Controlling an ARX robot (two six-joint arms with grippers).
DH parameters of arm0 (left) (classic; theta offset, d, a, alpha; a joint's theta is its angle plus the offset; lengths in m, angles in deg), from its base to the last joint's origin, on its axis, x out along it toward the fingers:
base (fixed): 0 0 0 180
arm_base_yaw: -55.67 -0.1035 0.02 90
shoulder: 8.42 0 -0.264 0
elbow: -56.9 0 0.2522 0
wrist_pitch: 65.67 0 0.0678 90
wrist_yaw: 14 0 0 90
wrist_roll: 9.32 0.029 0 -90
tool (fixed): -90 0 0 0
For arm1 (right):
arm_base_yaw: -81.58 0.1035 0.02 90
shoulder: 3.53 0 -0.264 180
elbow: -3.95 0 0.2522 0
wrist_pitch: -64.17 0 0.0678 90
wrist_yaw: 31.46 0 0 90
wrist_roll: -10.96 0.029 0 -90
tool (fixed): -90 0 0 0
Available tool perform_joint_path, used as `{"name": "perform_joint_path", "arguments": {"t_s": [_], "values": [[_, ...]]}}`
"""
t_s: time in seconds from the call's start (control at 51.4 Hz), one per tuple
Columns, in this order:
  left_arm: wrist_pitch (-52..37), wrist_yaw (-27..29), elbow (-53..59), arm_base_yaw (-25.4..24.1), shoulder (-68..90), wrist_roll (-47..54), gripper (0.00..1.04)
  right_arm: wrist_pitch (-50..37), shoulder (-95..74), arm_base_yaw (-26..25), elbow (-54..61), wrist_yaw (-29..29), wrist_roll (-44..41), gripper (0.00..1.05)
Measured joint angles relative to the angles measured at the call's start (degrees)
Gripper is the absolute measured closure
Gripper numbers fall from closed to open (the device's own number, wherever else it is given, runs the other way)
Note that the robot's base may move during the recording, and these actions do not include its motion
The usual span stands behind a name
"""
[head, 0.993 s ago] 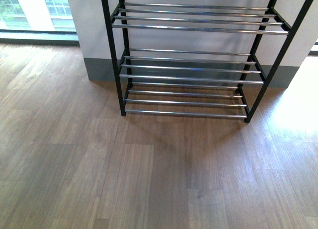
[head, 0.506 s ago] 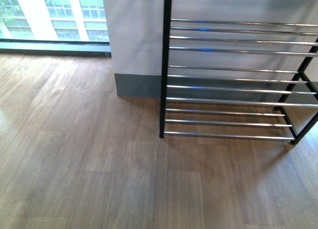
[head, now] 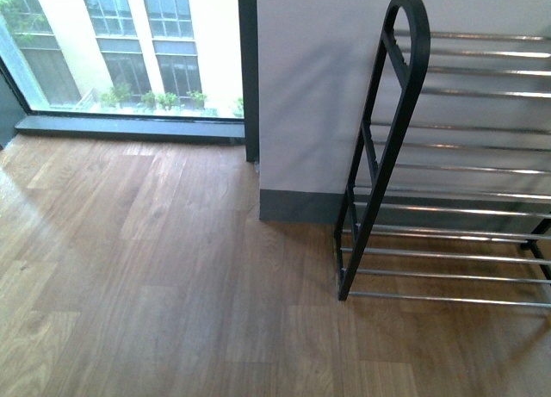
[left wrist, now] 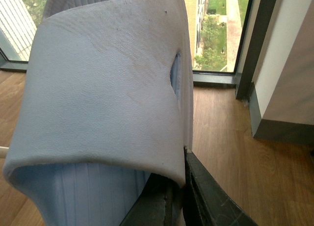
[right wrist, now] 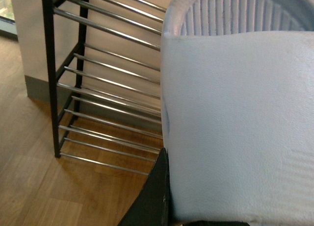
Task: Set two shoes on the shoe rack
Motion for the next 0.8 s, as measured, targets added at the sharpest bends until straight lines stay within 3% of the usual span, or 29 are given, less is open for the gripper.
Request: {"name": "perform_joint_path", "arguments": {"t_s": [0.798], "values": [[0.0,-0.7,0.0,0.1,0.0,0.0,1.03,0.0,-0.3,0.0,0.0,-0.4,0.1,1.03]]}}
